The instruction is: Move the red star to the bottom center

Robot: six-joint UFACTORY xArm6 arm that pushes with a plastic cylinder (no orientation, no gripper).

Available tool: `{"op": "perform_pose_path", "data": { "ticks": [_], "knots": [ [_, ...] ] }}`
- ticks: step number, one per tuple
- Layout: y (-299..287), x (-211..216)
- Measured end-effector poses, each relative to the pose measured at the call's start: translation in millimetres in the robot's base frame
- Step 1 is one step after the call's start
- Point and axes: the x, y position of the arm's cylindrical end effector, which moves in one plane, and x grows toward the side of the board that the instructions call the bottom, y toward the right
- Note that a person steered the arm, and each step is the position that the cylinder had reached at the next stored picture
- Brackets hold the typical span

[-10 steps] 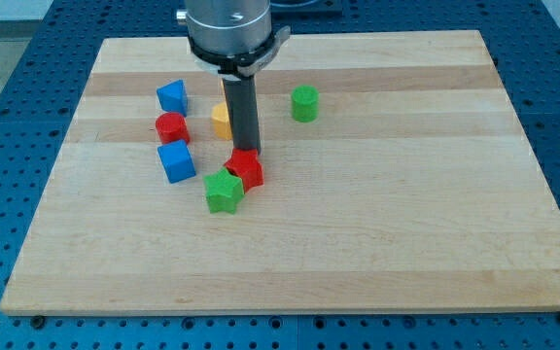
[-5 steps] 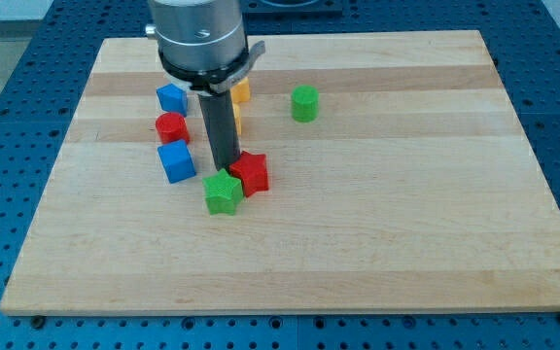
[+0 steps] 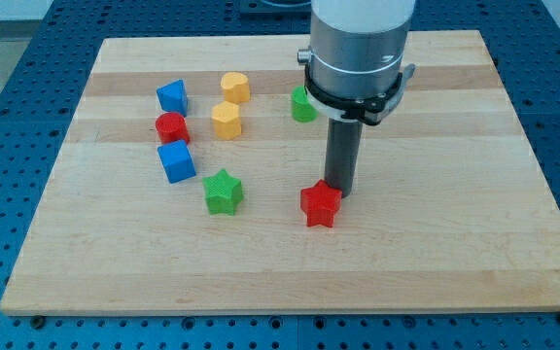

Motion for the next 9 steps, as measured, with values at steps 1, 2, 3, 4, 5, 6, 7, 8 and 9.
{"op": "perform_pose_path", "data": {
  "ticks": [1,2,3,4,5,6,7,8,9],
  "knots": [
    [-20,0],
    [-47,1],
    [-64,11],
    [-69,27],
    [-62,32],
    [-57,32],
    [-56,32],
    [-39,40],
    [-15,42]
  ]
}}
